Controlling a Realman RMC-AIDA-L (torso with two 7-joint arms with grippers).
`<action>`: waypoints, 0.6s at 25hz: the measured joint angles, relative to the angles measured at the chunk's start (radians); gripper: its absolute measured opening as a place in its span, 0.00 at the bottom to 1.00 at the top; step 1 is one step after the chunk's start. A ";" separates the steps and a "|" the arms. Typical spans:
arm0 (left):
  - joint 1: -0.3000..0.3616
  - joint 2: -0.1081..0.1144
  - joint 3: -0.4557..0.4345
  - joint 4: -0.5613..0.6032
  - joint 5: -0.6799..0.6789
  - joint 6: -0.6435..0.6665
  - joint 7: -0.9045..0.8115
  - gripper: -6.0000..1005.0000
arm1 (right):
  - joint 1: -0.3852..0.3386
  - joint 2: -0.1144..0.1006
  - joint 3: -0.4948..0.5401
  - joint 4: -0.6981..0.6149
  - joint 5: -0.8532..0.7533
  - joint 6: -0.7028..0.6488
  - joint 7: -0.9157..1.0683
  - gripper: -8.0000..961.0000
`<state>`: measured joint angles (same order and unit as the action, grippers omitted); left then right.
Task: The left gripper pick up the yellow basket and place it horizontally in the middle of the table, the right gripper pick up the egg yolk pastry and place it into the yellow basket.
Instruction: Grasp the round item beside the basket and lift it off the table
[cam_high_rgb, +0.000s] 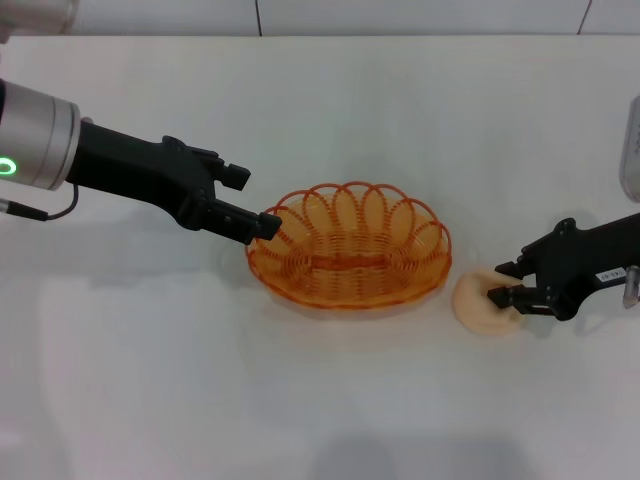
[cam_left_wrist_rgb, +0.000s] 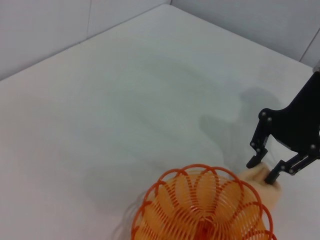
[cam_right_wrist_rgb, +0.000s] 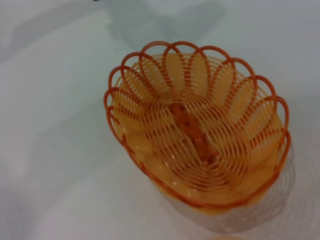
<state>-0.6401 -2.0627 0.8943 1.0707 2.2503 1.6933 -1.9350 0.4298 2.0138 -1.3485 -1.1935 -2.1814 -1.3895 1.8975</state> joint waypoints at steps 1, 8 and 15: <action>0.000 0.000 0.000 0.000 0.000 0.000 0.000 0.88 | 0.000 0.000 0.000 0.000 0.000 0.000 0.000 0.30; 0.001 0.000 0.000 0.000 0.000 -0.003 0.001 0.88 | 0.000 0.000 0.000 -0.010 0.000 -0.003 0.000 0.27; 0.008 0.000 0.000 0.000 -0.004 -0.004 0.002 0.88 | 0.000 0.000 0.001 -0.010 0.000 0.001 0.000 0.21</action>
<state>-0.6325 -2.0632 0.8942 1.0708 2.2466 1.6891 -1.9327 0.4295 2.0139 -1.3476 -1.2039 -2.1813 -1.3885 1.8974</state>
